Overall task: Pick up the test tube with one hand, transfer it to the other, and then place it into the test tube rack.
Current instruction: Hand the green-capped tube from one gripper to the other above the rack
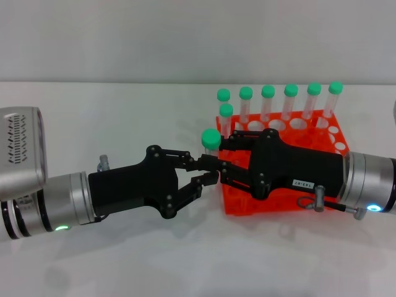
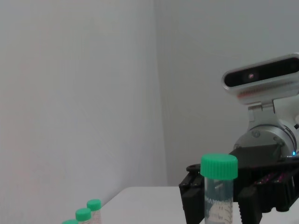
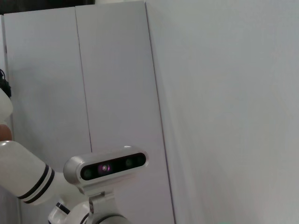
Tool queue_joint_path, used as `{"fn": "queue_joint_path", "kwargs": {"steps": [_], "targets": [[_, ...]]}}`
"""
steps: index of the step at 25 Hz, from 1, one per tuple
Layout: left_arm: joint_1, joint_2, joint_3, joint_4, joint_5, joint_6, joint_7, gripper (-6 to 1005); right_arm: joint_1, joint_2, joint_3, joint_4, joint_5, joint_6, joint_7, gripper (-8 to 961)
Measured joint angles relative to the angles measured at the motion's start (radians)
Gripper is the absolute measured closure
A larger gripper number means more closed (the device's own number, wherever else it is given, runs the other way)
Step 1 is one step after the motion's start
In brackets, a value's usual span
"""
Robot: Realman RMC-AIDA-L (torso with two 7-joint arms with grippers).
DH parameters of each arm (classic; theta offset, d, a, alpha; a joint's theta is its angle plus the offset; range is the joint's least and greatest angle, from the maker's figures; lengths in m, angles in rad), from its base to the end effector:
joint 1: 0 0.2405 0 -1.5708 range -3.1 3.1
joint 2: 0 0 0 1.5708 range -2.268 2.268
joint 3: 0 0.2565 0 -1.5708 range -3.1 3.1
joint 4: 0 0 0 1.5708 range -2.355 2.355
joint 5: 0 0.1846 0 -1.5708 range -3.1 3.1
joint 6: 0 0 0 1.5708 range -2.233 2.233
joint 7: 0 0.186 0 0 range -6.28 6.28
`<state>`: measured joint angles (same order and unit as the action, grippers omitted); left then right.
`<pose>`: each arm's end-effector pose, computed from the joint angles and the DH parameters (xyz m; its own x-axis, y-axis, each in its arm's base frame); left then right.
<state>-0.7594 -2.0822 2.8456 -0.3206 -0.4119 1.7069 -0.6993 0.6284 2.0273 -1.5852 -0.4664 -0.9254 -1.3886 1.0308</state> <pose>-0.1911 0.3230 -0.0581 0.7779 -0.0539 0.6261 0.1537 -0.9497 -0.2728 0.1246 0.3307 -0.0704 0.6740 -0.0554 -0.7366 -0.2015 -0.9732 -0.1112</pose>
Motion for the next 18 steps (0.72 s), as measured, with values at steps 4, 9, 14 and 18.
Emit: {"fn": "queue_joint_path", "kwargs": {"steps": [4, 9, 14, 18], "targets": [[0.0, 0.001, 0.0, 0.002, 0.0, -0.002, 0.0, 799, -0.002, 0.0, -0.001, 0.0, 0.0, 0.0, -0.001, 495], [-0.001, 0.001, 0.0, 0.002, 0.0, -0.004, -0.003, 799, -0.003, 0.001, -0.003, 0.0, 0.0, 0.003, -0.001, 571], [-0.001, 0.001, 0.0, 0.002, 0.0, -0.005, -0.006, 800, -0.004, 0.001, -0.006, 0.0, 0.0, 0.013, -0.002, 590], [-0.003, 0.001, 0.0, 0.004, 0.002, -0.005, -0.009, 803, -0.004, 0.001, -0.011, 0.0, 0.001, 0.019, -0.002, 594]]}}
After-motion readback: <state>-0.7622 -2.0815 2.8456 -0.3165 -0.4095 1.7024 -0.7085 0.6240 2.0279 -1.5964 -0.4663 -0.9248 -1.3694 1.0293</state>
